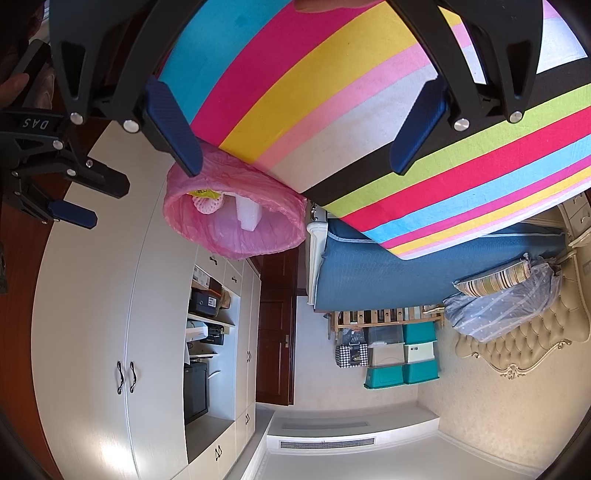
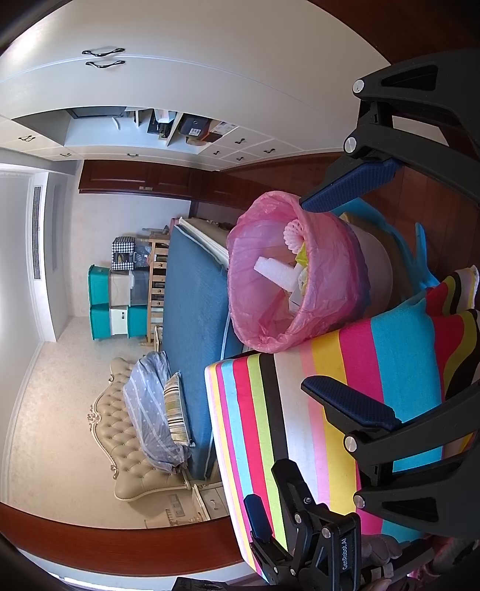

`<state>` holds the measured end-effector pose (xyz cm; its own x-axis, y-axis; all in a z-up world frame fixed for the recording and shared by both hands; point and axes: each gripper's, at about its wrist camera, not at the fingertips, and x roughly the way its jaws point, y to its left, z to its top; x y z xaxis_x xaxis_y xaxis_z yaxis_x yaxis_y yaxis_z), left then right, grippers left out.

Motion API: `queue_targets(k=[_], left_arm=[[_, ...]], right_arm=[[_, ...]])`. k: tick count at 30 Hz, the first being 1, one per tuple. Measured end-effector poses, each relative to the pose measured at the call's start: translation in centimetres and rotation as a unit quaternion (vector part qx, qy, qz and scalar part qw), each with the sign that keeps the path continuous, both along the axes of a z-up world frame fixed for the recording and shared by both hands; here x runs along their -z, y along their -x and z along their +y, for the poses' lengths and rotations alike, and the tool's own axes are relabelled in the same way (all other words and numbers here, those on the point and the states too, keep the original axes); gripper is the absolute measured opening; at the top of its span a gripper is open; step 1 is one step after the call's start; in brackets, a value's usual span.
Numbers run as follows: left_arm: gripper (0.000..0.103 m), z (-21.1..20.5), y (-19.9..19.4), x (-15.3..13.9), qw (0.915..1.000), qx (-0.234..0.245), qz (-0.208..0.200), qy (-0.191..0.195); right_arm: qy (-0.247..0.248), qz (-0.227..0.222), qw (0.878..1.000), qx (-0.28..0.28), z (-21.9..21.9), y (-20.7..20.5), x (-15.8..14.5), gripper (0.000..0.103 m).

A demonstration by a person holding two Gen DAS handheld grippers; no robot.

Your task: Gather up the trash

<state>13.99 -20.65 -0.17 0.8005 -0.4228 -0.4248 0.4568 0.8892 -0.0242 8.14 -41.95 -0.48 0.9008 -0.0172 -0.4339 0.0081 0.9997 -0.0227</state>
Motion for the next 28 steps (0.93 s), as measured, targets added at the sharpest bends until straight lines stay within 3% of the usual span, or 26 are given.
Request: queue_targets(k=[21,28], left_arm=[[0.098,0.5,0.1,0.6,1.0,-0.009,0.0,0.003],[0.098,5.3,-0.1,-0.5,0.9999,-0.012,0.009,0.005]], right_arm=[[0.002,0.004,1.0,-0.001,0.3,-0.1,0.2,0.084],[0.007,0.022,0.999,-0.034,3.8,-1.2,0.2,0.084]])
